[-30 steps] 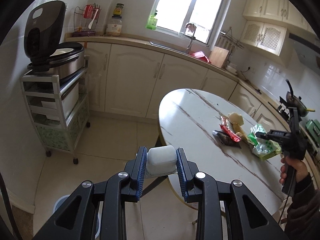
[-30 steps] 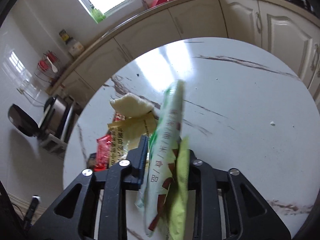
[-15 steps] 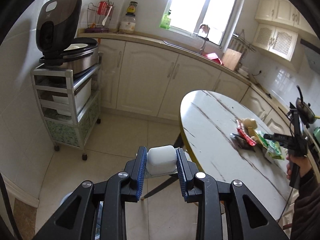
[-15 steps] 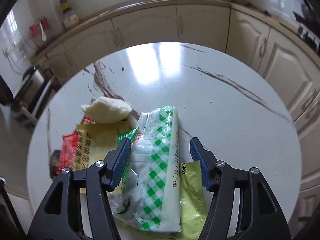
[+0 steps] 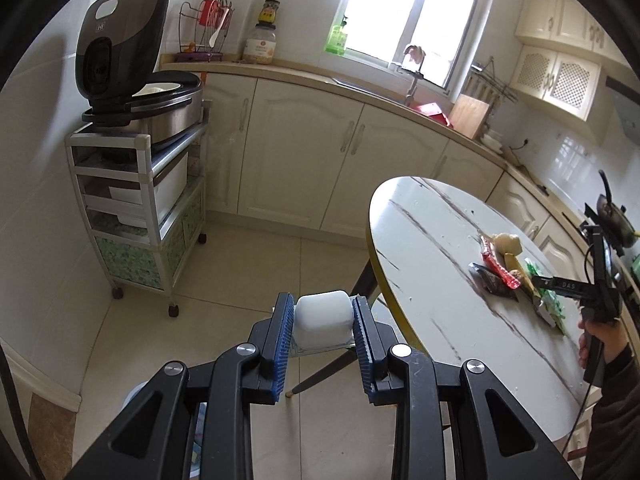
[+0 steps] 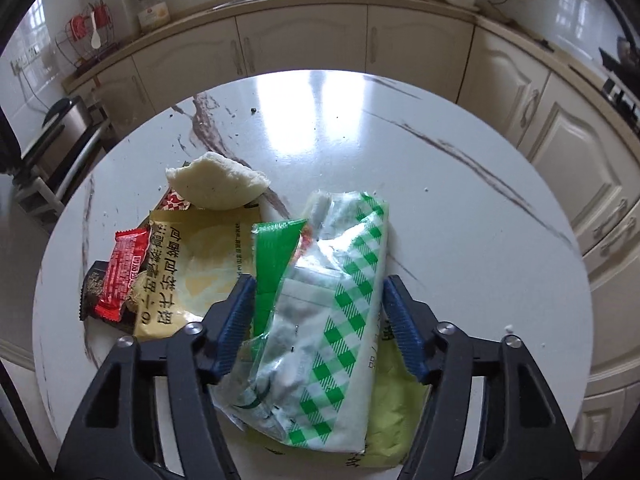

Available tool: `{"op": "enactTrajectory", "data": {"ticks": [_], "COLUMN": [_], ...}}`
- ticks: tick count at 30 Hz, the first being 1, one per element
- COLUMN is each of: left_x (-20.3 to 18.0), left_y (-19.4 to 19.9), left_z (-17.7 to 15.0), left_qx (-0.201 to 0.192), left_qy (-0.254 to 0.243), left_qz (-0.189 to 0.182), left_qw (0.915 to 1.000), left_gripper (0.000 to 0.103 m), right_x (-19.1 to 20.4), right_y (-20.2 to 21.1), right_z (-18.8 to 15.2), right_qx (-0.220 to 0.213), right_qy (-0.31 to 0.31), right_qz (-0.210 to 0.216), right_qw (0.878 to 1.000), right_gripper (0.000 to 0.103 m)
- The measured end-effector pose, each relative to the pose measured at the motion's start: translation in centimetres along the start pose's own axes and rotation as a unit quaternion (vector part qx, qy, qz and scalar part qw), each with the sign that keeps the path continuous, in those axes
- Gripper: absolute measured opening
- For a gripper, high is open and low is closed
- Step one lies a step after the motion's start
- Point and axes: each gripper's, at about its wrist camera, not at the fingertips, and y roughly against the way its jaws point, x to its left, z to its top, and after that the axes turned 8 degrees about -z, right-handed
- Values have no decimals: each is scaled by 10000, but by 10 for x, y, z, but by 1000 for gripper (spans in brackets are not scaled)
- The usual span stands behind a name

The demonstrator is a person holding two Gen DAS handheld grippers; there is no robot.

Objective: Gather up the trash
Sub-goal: 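Carry the white block and green-checked wrapper with both tools over the blue bin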

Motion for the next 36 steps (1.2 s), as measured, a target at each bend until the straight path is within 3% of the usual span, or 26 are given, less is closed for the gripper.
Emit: {"op": "enactTrajectory", "data": {"ticks": [8, 13, 17, 23, 26, 29, 33, 36], "left_x": [8, 25, 54, 115, 144, 168, 193, 211], "left_y": [-1, 1, 3, -2, -5, -11, -20, -26], "left_z": [-1, -9, -21, -56, -75, -91, -103, -106], "left_qx": [3, 30, 110, 516, 754, 955, 1129, 1197], "left_qy": [49, 140, 349, 886, 1119, 1257, 1506, 1697], "left_qz": [3, 126, 390, 947, 1238, 1500, 1603, 1583], "left_qw": [10000, 9998, 9986, 9902, 9831, 9760, 9690, 9653], "left_gripper": [26, 26, 26, 26, 26, 26, 26, 28], "right_x": [-11, -11, 22, 149, 225, 303, 380, 423], "right_y": [24, 62, 111, 152, 154, 137, 104, 74], "right_z": [-5, -11, -20, -41, -58, -80, -110, -127], "right_qx": [-368, -879, -1345, -1470, -1314, -892, -373, -46], "right_qy": [-231, -451, -220, 765, 1326, 1824, 2270, 2491], "right_qz": [117, 172, 693, 2131, 2777, 3266, 3535, 3463], "right_qw": [9990, 9950, 9882, 9629, 9424, 9231, 9067, 9044], "right_gripper": [59, 59, 59, 60, 60, 60, 60, 60]}}
